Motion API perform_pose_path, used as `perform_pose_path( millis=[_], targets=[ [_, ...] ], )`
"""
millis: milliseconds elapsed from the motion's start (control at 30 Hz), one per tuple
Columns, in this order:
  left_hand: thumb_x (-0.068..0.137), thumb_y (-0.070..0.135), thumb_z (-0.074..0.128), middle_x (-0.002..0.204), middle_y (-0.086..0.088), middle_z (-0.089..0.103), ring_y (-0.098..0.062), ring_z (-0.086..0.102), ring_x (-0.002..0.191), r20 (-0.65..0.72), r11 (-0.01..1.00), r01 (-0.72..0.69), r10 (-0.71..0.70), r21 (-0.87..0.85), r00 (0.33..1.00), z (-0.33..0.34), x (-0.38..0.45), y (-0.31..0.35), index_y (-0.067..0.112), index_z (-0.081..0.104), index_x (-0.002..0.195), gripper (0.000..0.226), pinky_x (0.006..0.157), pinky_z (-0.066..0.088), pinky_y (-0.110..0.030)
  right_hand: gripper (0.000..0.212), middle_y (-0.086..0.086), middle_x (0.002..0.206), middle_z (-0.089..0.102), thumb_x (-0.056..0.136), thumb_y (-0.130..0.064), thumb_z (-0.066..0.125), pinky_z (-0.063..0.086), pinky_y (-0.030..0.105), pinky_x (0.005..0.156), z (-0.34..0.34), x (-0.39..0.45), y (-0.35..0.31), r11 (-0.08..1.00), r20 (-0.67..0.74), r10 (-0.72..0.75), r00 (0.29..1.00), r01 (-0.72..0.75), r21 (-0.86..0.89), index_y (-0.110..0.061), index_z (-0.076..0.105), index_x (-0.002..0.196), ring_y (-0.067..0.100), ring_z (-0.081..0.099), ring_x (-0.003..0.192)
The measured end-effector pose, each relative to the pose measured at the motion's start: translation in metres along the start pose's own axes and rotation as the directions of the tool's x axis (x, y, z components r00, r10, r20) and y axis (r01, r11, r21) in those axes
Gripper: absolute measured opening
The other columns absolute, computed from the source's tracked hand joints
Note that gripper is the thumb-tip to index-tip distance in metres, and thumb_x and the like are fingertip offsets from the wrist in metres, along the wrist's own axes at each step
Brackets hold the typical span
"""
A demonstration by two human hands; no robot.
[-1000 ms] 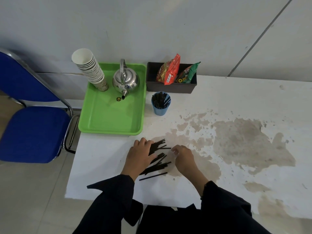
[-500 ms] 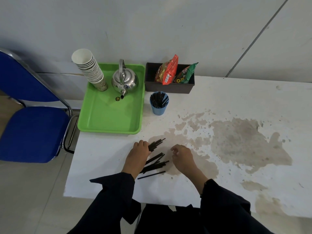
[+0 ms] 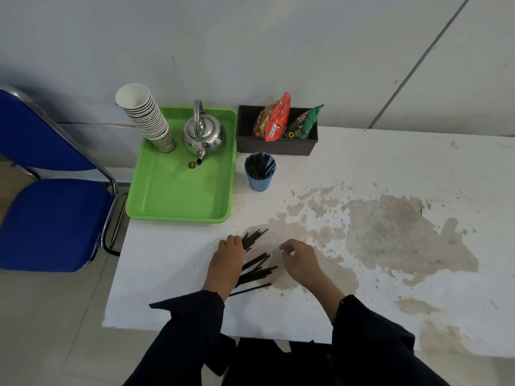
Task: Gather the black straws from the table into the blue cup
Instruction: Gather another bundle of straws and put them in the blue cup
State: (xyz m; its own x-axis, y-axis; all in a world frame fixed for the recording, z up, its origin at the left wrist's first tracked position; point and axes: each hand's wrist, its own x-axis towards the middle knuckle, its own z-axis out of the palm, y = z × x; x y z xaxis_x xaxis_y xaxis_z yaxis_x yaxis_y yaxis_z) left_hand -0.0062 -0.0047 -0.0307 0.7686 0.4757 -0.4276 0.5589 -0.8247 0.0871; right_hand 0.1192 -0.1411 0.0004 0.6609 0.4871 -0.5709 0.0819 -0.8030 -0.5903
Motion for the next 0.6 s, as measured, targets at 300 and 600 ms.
perform_pose_path(
  millis=[300, 600],
  targets=[
    [0.102, 0.015, 0.042, 0.102, -0.009, 0.056, -0.018, 0.045, 0.083, -0.049, 0.909, 0.084, -0.113, -0.407, 0.992, -0.013, 0.002, -0.007, 0.008, 0.049, 0.103, 0.01, 0.07, 0.037, -0.026, 0.022, 0.002, 0.102, 0.062, 0.091, -0.007, 0.05, 0.046, 0.007, 0.072, 0.003, -0.001, -0.011, 0.966, 0.008, 0.077, 0.997, -0.076, 0.245, -0.014, 0.068, 0.1, 0.014, 0.056, 0.087],
    [0.104, 0.028, 0.036, 0.072, 0.003, 0.051, -0.01, 0.049, 0.064, -0.099, 0.38, 0.007, -0.258, -0.925, 0.961, -0.108, 0.006, 0.012, 0.014, 0.051, 0.084, 0.029, 0.062, 0.042, -0.023, 0.035, 0.012, 0.119, 0.065, 0.099, -0.022, 0.036, 0.042, 0.036, 0.103, -0.004, -0.01, -0.074, 0.154, 0.382, 0.142, 0.913, -0.402, 0.903, -0.003, 0.058, 0.119, 0.024, 0.059, 0.113]
  ],
)
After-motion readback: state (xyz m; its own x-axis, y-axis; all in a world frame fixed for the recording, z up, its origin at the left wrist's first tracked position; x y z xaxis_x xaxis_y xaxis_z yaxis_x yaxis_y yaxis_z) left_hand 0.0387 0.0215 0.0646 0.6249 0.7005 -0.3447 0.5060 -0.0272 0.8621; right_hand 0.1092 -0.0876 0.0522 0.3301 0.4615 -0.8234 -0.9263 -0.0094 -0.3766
